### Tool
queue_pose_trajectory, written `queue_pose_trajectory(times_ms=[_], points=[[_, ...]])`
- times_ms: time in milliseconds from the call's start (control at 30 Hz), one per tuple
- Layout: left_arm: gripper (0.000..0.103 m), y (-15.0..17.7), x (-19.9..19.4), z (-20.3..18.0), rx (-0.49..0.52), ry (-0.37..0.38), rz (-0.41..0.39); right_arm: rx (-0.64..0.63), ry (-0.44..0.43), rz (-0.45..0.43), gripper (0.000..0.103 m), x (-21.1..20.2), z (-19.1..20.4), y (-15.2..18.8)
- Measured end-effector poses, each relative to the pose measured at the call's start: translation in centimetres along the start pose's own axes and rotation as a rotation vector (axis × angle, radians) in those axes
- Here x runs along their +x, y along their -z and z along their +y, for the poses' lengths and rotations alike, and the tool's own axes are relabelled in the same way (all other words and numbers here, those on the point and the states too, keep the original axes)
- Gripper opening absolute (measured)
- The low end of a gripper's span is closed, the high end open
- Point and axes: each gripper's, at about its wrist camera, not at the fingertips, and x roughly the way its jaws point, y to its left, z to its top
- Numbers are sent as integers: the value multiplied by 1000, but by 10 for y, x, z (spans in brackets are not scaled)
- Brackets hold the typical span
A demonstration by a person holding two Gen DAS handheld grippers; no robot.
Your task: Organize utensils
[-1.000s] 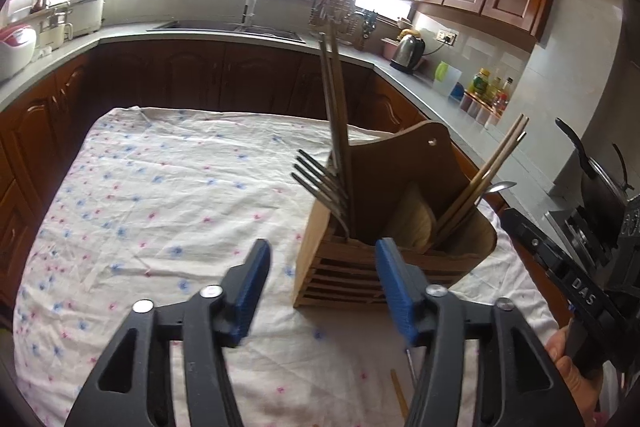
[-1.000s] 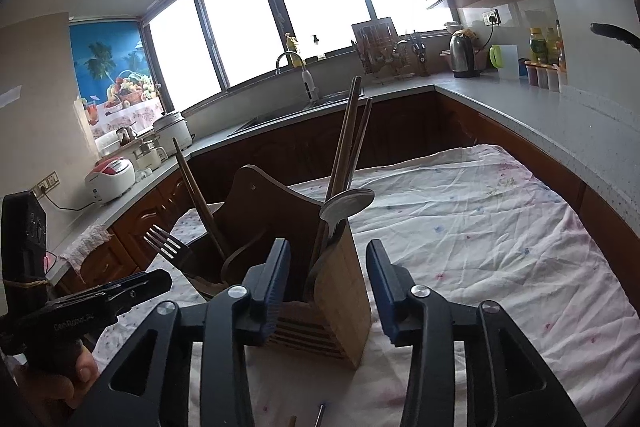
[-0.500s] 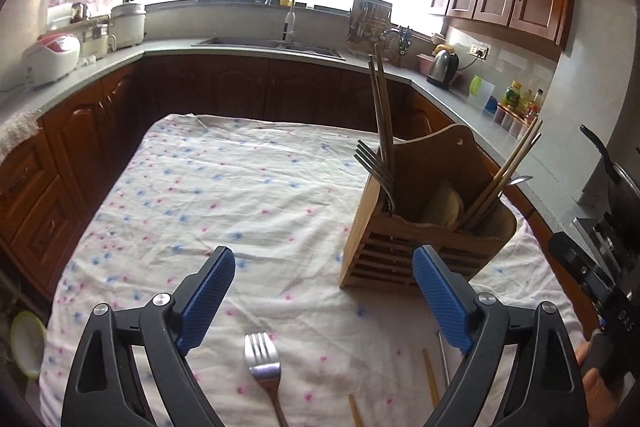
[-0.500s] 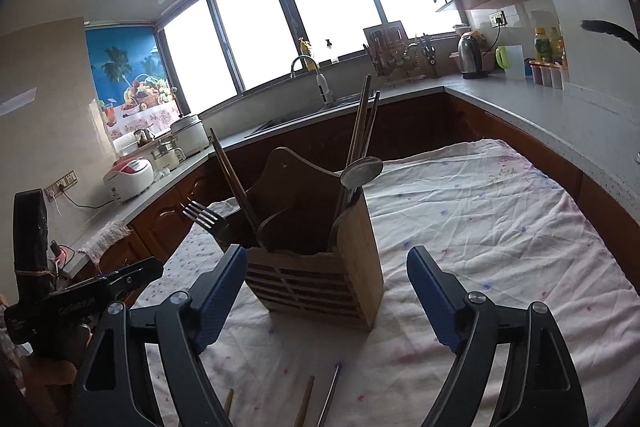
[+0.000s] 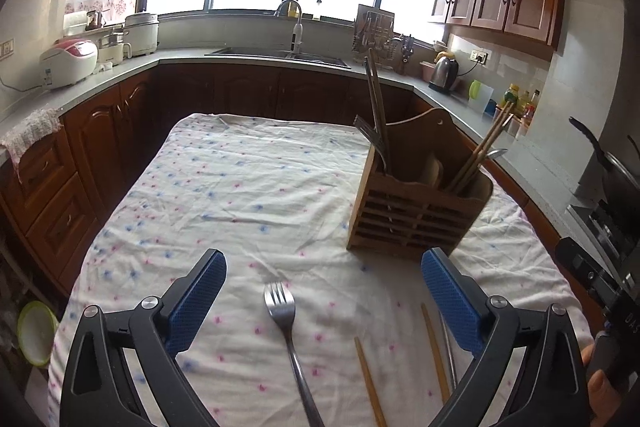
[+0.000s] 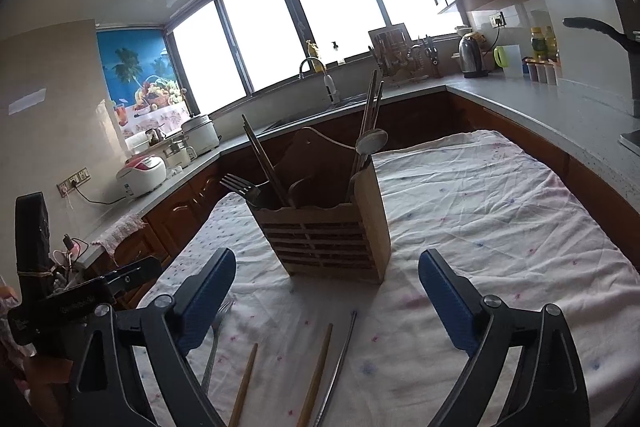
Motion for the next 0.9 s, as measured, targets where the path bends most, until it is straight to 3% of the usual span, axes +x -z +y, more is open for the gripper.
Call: queue_pose_trajectory(times_ms=[300, 433, 633, 767, 900], points=[[99, 32, -37, 9, -49, 8, -3, 4, -12, 7, 95, -26, 4, 21], [100, 51, -53, 13, -74, 47, -10, 7, -24, 9, 98, -37, 7, 36], [102, 90, -79, 21, -117, 30, -104, -20, -27, 14, 98, -53, 12, 65], [102, 116, -96, 16, -57, -24, -147, -59, -16, -18, 99, -70, 17, 81], [102, 132, -122, 0, 33, -55, -207, -108, -16, -52, 99, -89, 25, 76]])
